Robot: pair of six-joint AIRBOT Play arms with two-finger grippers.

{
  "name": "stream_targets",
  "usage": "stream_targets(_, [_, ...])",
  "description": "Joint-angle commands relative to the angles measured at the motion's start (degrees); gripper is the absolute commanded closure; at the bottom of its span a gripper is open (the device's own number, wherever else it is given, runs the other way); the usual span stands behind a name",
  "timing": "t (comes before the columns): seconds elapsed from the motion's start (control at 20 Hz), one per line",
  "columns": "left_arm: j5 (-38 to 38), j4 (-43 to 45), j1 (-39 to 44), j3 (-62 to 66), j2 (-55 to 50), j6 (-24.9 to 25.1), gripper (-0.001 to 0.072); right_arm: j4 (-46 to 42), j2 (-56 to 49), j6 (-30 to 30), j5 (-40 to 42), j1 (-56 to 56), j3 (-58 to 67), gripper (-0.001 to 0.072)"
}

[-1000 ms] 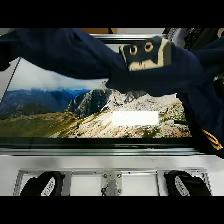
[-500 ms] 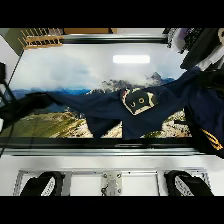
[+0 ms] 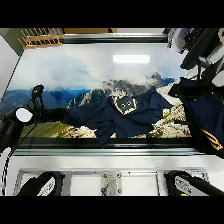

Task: Fold the clothes and pants, and hang the long-sleeved shirts on hangers.

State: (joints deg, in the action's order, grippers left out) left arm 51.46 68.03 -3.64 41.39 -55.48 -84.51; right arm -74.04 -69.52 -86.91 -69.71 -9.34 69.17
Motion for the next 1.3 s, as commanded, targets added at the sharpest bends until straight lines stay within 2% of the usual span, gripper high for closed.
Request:
stream_targets(0.0, [-1.07, -0.04, -0.04, -0.26, -0.98, 1.79, 0.0699, 1.07, 3.78, -5.16, 0.28, -2.73, -16.26, 0.0076])
stream_targets(0.15, [-2.91, -0.07, -0.04, -0.28, 0.83, 1.79, 0.0699, 10.29, 4.39, -6.97, 10.56, -3.34, -31.1, 0.0076])
stream_targets(0.25, [-3.56, -0.04, -0.04, -0.28, 1.99, 1.81, 0.0699, 19.26, 3.37, -4.59, 17.46, -3.1, -36.72, 0.0076])
stream_targets(0.4, [-3.63, -0.04, -0.04, -0.31, 2.43, 1.79, 0.0699, 27.45, 0.2, 0.57, 23.45, 0.37, -38.91, 0.0077])
stream_targets(0.6, [-4.0, -0.04, -0.04, -0.39, 2.43, 1.79, 0.0699, 32.09, -2.89, 1.7, 29.99, 8.26, -38.66, 0.0079])
stream_targets(0.65, [-4.04, -0.04, -0.04, -0.39, 2.43, 1.79, 0.0699, 32.09, -2.91, 2.36, 31.01, 9.7, -38.66, 0.0112])
stream_targets(0.7, [-4.07, -0.04, -0.04, -0.39, 2.43, 1.79, 0.0699, 32.06, -2.84, 4.59, 31.1, 10.71, -38.29, 0.0238])
stream_targets(0.8, [-4.94, 0.52, -0.24, 0.0, 2.45, 2.08, 0.0699, 31.43, -1.86, 9.84, 28.04, 10.54, -36.26, 0.0667])
stream_targets(0.85, [-4.48, 2.4, -0.76, 1.55, 2.45, 2.08, 0.0699, 29.24, -0.42, 10.73, 25.57, 9.42, -33.59, 0.0698])
stream_targets(1.05, [2.67, 9.18, -5.35, 17.7, 4.37, 2.08, 0.0699, 14.34, 10.67, 10.62, 12.85, 1.22, -13.44, 0.0698])
stream_targets(1.25, [-0.04, 8.31, -8.04, 33.18, 12.96, 0.94, 0.0699, 12.31, 21.62, 10.25, 11.54, -6.8, 10.71, 0.0699])
